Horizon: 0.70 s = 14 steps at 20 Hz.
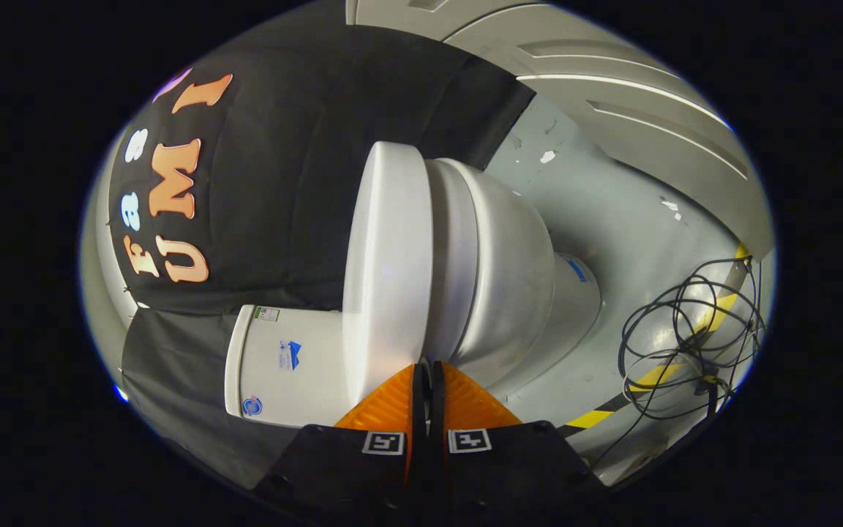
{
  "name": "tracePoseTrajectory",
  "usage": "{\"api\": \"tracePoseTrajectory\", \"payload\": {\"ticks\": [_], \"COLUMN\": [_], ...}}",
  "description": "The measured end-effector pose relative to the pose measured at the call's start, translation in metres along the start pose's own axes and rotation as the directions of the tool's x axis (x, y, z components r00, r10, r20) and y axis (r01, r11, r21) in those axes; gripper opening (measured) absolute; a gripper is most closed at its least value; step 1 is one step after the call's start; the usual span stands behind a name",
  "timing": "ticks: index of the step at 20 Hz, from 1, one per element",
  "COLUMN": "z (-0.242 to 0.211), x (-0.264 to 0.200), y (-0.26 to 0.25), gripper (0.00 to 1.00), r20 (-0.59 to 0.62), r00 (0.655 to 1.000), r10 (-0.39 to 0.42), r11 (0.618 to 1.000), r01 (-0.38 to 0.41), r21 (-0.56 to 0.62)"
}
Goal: Open the toilet lid.
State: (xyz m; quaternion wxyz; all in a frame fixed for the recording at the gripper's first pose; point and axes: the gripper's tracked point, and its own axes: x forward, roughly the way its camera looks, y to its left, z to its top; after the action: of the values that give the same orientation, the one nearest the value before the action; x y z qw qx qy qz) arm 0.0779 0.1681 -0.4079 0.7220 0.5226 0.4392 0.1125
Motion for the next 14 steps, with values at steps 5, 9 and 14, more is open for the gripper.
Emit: {"api": "tracePoseTrajectory", "payload": {"ticks": [5, 9, 14], "z": [0.002, 0.002, 0.006], "x": [0.0, -0.002, -0.002], "y": [0.002, 0.004, 0.014], "gripper": [0.08, 0.09, 0.08], "r20": [0.017, 0.045, 0.09], "r00": [0.999, 0.996, 0.99], "r10": [-0.03, -0.072, -0.105], "r11": [0.996, 0.984, 0.97], "r01": [0.032, 0.078, 0.122], "r21": [-0.085, -0.157, -0.211]}}
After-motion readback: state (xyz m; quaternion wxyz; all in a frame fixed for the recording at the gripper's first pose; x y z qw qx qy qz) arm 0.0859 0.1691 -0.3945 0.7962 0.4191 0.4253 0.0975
